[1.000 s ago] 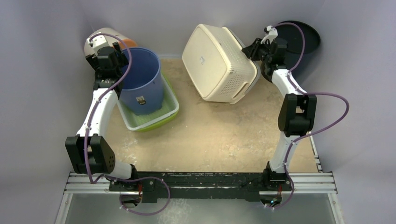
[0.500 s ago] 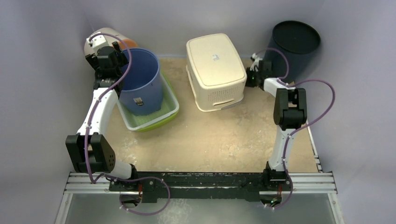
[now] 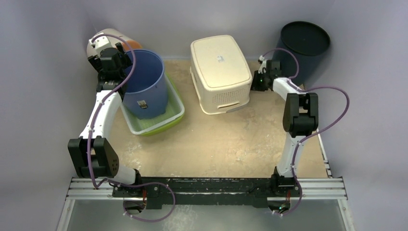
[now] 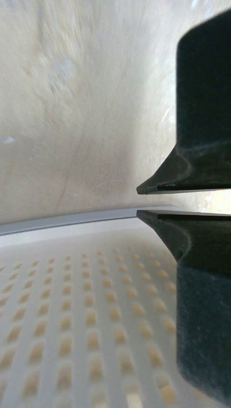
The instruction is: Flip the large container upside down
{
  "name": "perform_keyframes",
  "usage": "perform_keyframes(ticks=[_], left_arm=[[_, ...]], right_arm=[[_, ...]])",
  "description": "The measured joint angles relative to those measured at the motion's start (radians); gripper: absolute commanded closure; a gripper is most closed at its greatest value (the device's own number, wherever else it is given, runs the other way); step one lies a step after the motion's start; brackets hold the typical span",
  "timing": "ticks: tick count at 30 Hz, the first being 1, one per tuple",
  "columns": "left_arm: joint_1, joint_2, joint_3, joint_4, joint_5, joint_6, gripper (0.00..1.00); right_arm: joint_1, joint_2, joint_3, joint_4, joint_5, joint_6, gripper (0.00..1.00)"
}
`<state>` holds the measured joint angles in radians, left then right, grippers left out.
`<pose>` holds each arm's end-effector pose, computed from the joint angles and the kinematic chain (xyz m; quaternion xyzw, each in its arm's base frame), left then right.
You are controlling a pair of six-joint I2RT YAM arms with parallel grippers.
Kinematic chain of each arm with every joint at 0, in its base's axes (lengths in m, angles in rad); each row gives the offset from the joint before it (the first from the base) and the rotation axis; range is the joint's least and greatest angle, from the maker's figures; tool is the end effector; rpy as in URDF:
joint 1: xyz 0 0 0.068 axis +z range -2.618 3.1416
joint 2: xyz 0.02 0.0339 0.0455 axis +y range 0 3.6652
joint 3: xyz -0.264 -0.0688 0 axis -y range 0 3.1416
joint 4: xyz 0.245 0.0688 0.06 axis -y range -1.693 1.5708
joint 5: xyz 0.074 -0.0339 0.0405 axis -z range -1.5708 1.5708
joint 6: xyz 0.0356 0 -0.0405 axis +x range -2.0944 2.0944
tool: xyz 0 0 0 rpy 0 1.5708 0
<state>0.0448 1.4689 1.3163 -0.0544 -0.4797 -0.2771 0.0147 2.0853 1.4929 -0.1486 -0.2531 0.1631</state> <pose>0.3467 0.0320 0.3765 -0.2686 0.7204 0.1122 0.6295 0.4665 0.0158 0.1831 0.0166 0.9091 0.1506 0.3880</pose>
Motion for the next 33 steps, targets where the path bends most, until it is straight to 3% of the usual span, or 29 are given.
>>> perform_keyframes(ticks=[8, 13, 24, 33], left_arm=[[0.001, 0.002, 0.002, 0.001, 0.002, -0.001, 0.19], [0.001, 0.005, 0.006, 0.003, 0.006, -0.014, 0.19], [0.001, 0.006, 0.008, 0.005, 0.012, -0.027, 0.19], [0.001, 0.005, 0.004, 0.009, 0.012, -0.027, 0.19]], right_arm=[[0.002, -0.305, 0.158, -0.056, 0.085, -0.016, 0.59], [0.045, -0.377, 0.312, -0.046, 0.039, -0.046, 0.55], [0.378, -0.065, 0.558, -0.146, -0.227, -0.089, 0.53], [0.447, 0.072, 0.661, -0.171, -0.346, -0.083, 0.52]])
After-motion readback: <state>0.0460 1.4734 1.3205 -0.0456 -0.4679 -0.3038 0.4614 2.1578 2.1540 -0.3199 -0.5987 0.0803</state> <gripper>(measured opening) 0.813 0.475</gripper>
